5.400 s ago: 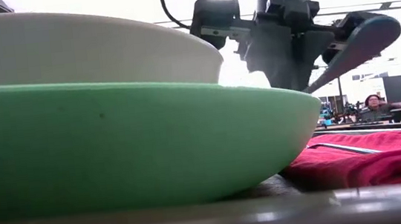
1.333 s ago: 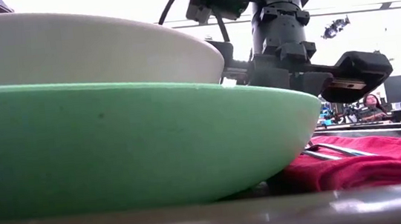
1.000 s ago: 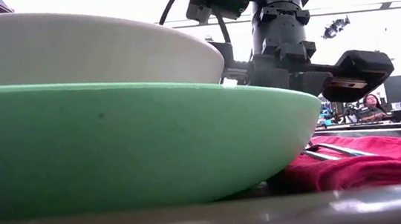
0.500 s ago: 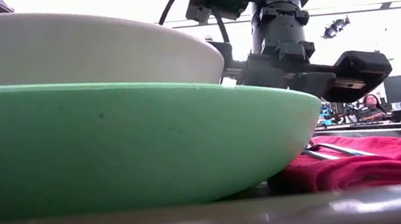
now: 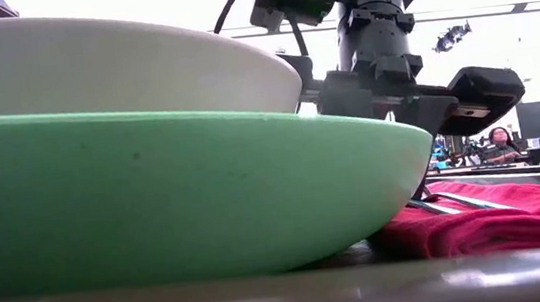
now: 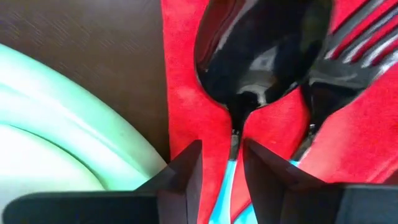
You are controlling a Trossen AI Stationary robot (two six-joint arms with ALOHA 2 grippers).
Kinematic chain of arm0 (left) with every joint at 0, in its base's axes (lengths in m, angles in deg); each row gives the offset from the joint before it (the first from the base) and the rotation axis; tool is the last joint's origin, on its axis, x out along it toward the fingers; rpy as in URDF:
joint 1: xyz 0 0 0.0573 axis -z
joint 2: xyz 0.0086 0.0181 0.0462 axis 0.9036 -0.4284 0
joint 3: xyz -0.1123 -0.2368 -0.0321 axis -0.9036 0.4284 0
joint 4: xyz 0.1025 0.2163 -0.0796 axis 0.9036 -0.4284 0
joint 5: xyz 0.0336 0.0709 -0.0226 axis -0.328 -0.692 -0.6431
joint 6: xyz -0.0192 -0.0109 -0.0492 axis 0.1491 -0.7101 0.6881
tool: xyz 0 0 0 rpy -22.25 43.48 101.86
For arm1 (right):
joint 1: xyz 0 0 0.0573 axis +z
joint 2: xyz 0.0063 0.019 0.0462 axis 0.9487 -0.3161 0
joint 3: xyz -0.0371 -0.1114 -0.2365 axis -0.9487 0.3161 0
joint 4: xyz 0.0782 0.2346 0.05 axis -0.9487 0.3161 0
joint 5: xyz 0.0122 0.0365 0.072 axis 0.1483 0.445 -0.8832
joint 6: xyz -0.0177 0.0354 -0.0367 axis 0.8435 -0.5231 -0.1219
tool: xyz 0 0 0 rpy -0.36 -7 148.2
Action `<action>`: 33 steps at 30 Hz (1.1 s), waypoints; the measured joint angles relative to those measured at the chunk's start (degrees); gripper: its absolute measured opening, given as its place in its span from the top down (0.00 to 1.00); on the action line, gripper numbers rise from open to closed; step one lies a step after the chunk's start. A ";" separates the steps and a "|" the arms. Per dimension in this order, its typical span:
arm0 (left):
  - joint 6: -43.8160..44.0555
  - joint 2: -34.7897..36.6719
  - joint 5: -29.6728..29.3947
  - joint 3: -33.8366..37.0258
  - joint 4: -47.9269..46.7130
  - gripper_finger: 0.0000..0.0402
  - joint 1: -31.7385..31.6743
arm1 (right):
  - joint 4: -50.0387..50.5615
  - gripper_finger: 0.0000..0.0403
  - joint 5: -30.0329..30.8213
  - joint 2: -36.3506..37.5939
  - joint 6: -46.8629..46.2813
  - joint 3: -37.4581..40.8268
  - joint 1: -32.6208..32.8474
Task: Set up tray
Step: Put the blue spoon on top of the red napkin between the green plate and blue fork, then put the yellow knife to the right side of the blue fork on the red napkin
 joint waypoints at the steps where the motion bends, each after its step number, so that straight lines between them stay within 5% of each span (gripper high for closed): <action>1: -0.01 0.00 -0.01 0.00 0.00 0.82 0.00 | 0.24 0.77 0.50 0.39 0.00 0.00 0.00; 21: -0.01 0.00 0.69 0.01 0.02 0.82 -0.01 | 10.53 0.77 5.99 9.21 0.64 -0.02 -1.03; 33: -0.01 0.00 1.16 0.01 0.00 0.82 0.01 | 26.50 0.77 15.69 20.54 0.63 -0.07 -1.02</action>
